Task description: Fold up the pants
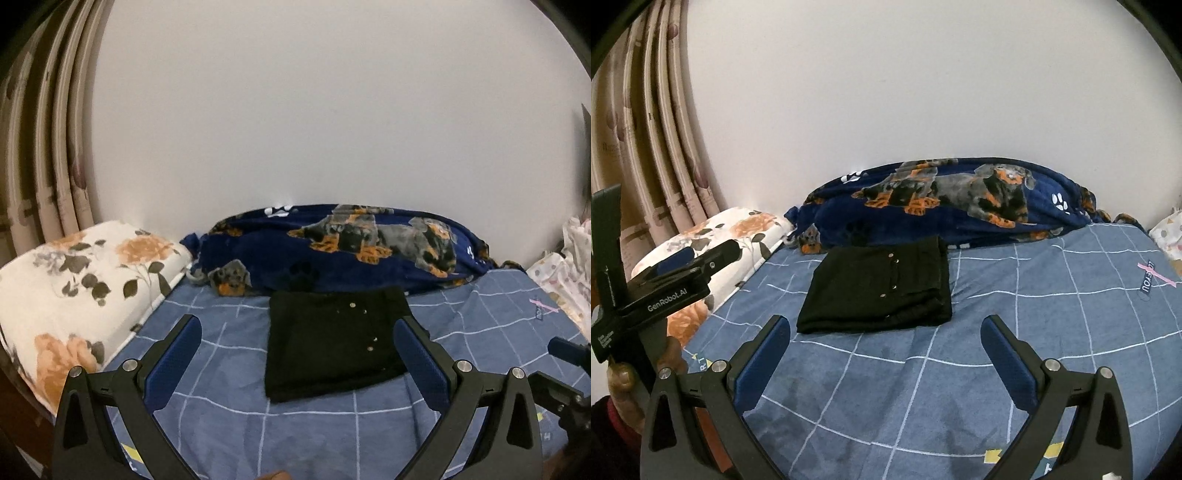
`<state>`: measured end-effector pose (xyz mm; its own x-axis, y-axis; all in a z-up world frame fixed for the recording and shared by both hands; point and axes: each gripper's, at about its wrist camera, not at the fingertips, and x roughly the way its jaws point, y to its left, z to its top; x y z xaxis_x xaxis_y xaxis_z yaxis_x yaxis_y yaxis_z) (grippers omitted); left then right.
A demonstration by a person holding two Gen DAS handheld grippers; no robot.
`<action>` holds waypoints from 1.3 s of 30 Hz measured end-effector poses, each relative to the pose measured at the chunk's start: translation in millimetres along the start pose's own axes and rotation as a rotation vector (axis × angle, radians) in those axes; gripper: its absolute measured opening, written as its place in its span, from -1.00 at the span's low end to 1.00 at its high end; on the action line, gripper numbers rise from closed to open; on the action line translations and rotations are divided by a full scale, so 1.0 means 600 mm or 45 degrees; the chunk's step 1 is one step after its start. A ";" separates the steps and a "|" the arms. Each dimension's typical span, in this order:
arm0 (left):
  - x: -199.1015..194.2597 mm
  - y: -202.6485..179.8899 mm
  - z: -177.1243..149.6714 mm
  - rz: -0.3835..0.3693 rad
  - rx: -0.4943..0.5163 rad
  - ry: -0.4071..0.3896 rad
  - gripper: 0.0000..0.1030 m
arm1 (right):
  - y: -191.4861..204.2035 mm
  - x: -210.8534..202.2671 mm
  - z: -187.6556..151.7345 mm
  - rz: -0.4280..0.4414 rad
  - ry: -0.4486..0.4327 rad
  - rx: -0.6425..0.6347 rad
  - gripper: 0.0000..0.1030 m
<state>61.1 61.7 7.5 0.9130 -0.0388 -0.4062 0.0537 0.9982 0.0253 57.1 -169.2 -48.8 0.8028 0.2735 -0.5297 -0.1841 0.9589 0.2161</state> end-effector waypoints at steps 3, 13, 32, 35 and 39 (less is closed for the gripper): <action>-0.003 -0.004 -0.002 0.006 0.023 -0.009 1.00 | 0.007 -0.003 -0.001 -0.004 -0.004 -0.016 1.00; -0.008 -0.014 -0.005 -0.011 0.054 -0.014 1.00 | 0.009 -0.003 -0.003 -0.008 0.004 -0.013 1.00; 0.005 -0.016 -0.018 -0.021 0.046 0.028 1.00 | 0.007 0.004 -0.006 -0.011 0.033 -0.009 1.00; 0.010 -0.014 -0.020 -0.039 0.031 0.047 1.00 | 0.007 0.006 -0.006 -0.010 0.036 -0.009 1.00; 0.015 -0.011 -0.021 -0.053 0.016 0.062 1.00 | 0.008 0.006 -0.006 -0.010 0.038 -0.008 1.00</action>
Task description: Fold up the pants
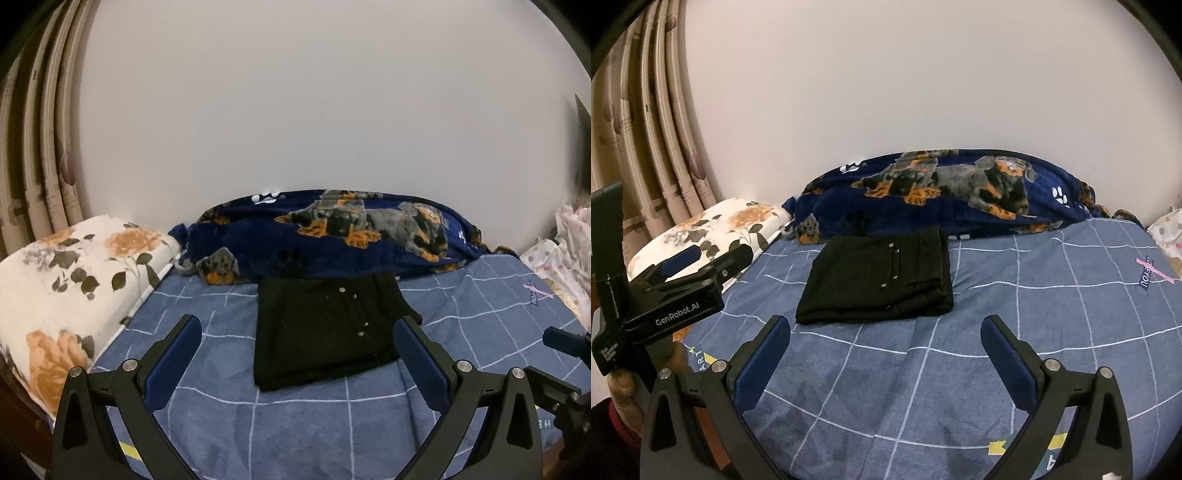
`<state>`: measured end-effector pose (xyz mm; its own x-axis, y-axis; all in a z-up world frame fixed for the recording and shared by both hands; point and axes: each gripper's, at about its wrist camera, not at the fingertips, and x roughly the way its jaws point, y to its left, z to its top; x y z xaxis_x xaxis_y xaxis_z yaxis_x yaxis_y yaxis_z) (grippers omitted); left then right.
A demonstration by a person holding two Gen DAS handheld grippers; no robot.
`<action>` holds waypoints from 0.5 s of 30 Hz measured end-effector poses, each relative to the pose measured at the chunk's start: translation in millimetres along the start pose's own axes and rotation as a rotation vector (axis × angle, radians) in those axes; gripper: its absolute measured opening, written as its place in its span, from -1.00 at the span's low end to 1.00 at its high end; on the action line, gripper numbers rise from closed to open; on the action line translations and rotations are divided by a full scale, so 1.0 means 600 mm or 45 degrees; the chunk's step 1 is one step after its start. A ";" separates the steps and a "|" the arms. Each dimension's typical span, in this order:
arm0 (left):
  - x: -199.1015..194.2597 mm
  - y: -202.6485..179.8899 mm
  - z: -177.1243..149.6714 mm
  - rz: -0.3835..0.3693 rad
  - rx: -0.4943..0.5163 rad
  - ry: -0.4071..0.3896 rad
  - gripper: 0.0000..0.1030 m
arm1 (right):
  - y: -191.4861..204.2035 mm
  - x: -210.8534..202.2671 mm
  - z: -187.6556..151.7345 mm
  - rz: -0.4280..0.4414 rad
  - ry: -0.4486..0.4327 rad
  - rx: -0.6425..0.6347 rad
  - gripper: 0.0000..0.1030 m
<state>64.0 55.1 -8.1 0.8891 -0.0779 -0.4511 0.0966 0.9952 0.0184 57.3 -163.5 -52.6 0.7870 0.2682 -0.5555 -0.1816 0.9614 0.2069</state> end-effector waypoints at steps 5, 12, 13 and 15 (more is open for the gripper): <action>0.004 -0.001 -0.006 0.023 -0.003 0.001 1.00 | 0.003 0.007 -0.006 0.001 0.007 -0.007 1.00; 0.007 -0.002 -0.014 0.058 -0.014 0.002 1.00 | 0.006 0.014 -0.009 0.006 0.021 -0.008 1.00; 0.008 -0.002 -0.014 0.057 -0.013 0.006 1.00 | 0.007 0.014 -0.010 0.007 0.022 -0.009 1.00; 0.010 -0.002 -0.016 0.050 -0.012 0.014 1.00 | 0.006 0.014 -0.009 0.008 0.022 -0.009 1.00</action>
